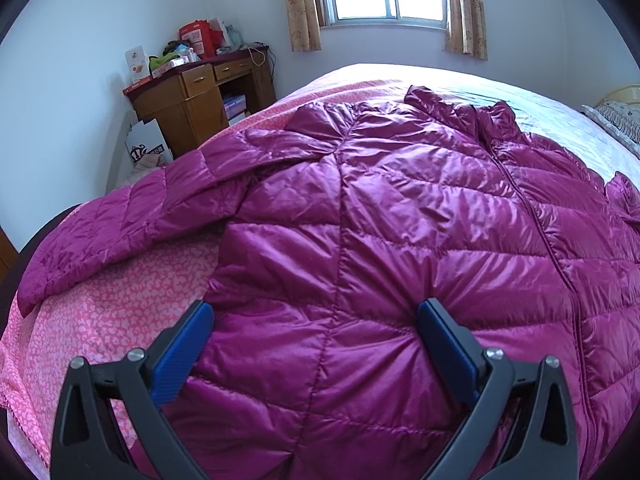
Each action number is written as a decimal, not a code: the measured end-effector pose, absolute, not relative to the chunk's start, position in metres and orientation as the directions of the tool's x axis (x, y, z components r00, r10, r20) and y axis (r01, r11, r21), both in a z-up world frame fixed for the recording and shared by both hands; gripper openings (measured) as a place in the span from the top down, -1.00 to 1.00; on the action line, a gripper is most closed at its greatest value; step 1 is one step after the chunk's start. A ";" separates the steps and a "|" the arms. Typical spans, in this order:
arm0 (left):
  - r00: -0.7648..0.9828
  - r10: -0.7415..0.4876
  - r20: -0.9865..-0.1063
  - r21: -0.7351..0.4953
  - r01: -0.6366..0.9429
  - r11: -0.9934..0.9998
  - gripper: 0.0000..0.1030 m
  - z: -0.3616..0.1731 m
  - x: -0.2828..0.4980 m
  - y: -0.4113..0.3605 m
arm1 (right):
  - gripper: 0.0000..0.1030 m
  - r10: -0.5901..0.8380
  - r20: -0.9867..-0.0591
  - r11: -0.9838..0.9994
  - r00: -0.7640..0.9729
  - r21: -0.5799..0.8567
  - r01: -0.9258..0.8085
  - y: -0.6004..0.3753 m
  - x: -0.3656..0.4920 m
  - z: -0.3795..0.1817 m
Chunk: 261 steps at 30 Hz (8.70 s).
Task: Fold large clothes
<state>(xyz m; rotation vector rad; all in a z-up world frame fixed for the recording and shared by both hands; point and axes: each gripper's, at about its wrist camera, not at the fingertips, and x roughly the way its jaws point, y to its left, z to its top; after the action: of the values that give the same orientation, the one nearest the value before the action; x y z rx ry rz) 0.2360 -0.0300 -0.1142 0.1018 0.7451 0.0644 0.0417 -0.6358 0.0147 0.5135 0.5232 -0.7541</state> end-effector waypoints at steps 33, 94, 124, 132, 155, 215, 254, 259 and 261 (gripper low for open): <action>0.748 -0.050 -0.662 -0.052 0.020 0.998 -1.00 -0.117 0.228 -0.010 | 0.84 0.171 -0.663 0.978 0.729 0.201 -0.046 -0.205 0.249 -0.045; 0.753 0.202 -0.626 -0.170 -0.385 0.907 -1.00 -0.055 0.212 0.120 | -0.15 -0.141 -0.709 0.963 0.691 0.065 0.262 -0.373 0.237 -0.080; 0.737 0.317 -0.597 -0.280 -0.561 0.779 0.80 -0.051 0.270 0.215 | -0.19 -0.131 -0.707 0.963 0.695 0.076 0.258 -0.373 0.236 -0.081; 0.929 0.135 -0.344 -0.144 -0.195 0.970 0.81 0.033 0.277 0.084 | -0.19 -0.121 -0.704 0.962 0.700 0.089 0.256 -0.375 0.234 -0.080; 0.790 -0.245 -0.562 0.141 0.383 0.913 0.52 -0.055 0.240 -0.146 | -0.19 -0.044 -0.678 0.948 0.734 0.204 0.245 -0.389 0.226 -0.080; 0.658 0.080 -0.748 -0.045 -0.171 0.984 -1.00 -0.114 0.332 0.026 | 0.69 0.185 -0.700 0.973 0.690 0.231 -0.027 -0.284 0.248 -0.045; 0.787 -0.009 -0.617 -0.014 0.001 1.000 -1.00 0.102 0.350 0.032 | -0.26 0.190 -0.587 0.919 0.787 0.389 0.068 -0.371 0.285 0.129; 0.780 -0.032 -0.624 -0.001 0.041 0.999 -1.00 0.119 0.398 0.002 | -0.26 0.204 -0.634 0.883 0.746 0.448 0.139 -0.382 0.350 0.120; 0.756 -0.031 -0.654 0.003 0.045 0.999 -1.00 0.097 0.414 -0.010 | -0.26 0.190 -0.689 0.889 0.699 0.423 0.174 -0.376 0.374 0.095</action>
<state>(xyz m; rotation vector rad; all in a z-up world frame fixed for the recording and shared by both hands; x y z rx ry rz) 0.4144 -0.0104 0.0970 0.0192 0.7129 -0.0414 0.3738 -0.3764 0.0949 0.4881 0.8048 0.0095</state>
